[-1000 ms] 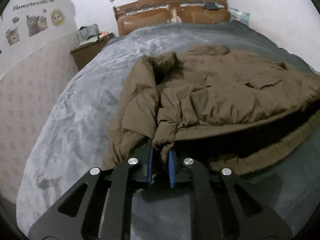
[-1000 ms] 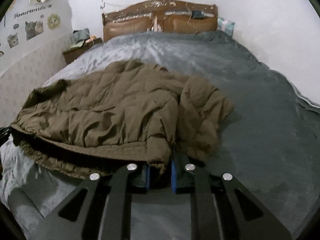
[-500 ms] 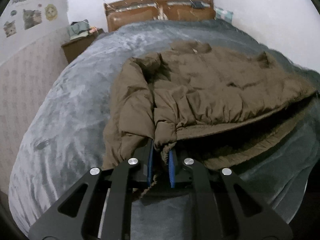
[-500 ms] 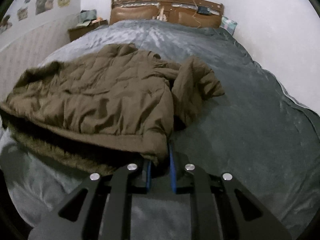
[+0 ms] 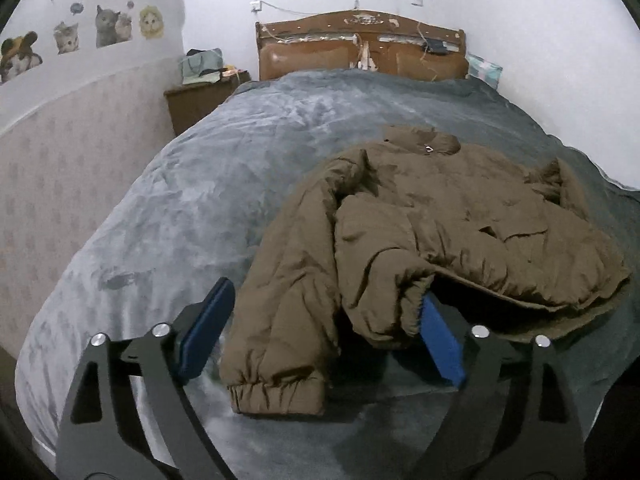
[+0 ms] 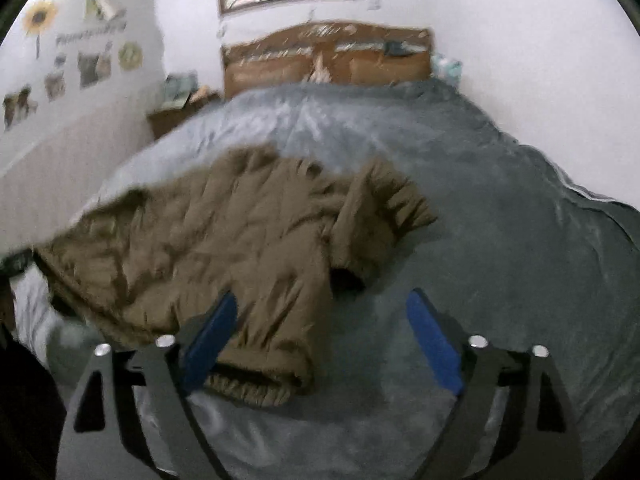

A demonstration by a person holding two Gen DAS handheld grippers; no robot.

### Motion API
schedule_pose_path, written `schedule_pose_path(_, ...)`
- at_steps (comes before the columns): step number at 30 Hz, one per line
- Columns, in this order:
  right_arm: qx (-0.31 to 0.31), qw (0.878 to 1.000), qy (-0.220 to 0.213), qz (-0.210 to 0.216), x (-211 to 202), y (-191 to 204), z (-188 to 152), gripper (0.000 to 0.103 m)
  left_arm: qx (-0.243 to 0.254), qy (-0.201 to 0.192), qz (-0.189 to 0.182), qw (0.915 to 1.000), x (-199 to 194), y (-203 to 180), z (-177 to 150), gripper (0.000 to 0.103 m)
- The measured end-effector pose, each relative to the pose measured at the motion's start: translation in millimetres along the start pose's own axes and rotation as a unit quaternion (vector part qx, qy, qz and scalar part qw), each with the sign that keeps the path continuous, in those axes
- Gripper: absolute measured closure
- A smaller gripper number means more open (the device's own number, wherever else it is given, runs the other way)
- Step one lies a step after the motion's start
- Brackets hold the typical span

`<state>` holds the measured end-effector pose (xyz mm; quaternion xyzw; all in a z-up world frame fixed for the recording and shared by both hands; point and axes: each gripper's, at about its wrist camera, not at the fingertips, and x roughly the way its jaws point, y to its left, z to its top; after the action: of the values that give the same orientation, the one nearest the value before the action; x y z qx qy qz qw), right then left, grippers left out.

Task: Fold large clothes

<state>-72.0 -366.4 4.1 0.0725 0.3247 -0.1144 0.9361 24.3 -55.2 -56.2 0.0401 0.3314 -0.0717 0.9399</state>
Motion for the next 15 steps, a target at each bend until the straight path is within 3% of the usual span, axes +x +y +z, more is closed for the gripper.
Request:
schedule_pose_path(3, 0.017, 0.999, -0.026, 0.009, -6.7, 0.6, 16.0, 0.011, -0.001, 0.014, -0.004, 0.9999, 4.5, -3.2, 3.6, 0.008)
schedule_pose_path(7, 0.022, 0.997, -0.063, 0.027, -10.9, 23.8, 42.5, 0.009, 0.044, 0.063, -0.045, 0.9961, 0.8, -8.3, 8.3, 0.007)
schedule_pose_path(9, 0.022, 0.995, -0.084, 0.039, -10.4, 37.3, 59.9, 0.007, 0.075, 0.046, -0.024, 0.9959, -16.8, -7.5, 14.1, 0.007)
schedule_pose_path(11, 0.023, 0.993, -0.107, 0.055, -9.9, 53.6, 76.5, 0.006, 0.087, 0.053, -0.022, 0.9946, -27.9, -0.7, 19.0, 0.006)
schedule_pose_path(15, 0.0, 0.989, -0.124, 0.075, 3.7, 87.8, 97.7, 0.004, 0.053, 0.042, 0.009, 0.9977, -32.3, 18.6, 28.9, 0.003)
